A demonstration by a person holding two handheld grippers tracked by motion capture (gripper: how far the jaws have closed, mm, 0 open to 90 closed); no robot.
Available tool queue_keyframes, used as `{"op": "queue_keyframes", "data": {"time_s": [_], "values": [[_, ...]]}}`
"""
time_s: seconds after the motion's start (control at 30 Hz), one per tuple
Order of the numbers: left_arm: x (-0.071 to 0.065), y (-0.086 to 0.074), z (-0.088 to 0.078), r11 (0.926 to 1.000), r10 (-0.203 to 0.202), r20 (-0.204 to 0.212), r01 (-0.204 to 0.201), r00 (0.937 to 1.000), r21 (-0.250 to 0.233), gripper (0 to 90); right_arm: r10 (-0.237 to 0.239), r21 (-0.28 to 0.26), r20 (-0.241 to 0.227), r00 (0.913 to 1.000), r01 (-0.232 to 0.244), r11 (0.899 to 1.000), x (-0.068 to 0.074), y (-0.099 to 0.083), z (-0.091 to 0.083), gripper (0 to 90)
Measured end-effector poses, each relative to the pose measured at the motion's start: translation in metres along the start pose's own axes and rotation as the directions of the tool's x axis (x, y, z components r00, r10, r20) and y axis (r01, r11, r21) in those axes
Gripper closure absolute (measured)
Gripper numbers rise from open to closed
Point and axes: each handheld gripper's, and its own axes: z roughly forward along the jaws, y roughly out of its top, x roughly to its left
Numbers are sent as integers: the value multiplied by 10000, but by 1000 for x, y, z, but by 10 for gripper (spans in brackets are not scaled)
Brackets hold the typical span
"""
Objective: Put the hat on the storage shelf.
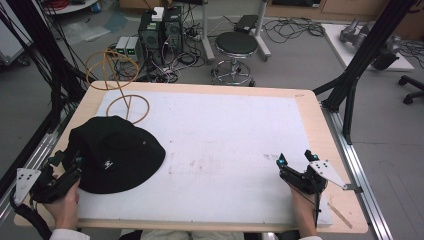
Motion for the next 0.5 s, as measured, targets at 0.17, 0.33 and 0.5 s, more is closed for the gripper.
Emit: {"op": "queue_keyframes", "data": {"time_s": [0.17, 0.33, 0.5], "values": [[-1, 0, -1, 10000, 42, 7, -42, 10000, -40, 314, 2, 4, -1, 10000, -2, 10000, 0, 0, -1, 71], [0, 0, -2, 10000, 25, 14, -25, 10000, -28, 313, 32, 50, -17, 10000, -32, 10000, 0, -1, -1, 71], [0, 1, -2, 10000, 50, 35, -50, 10000, -52, 313, 68, 164, 78, 9999, -69, 9998, -1, -1, -1, 71]]}}
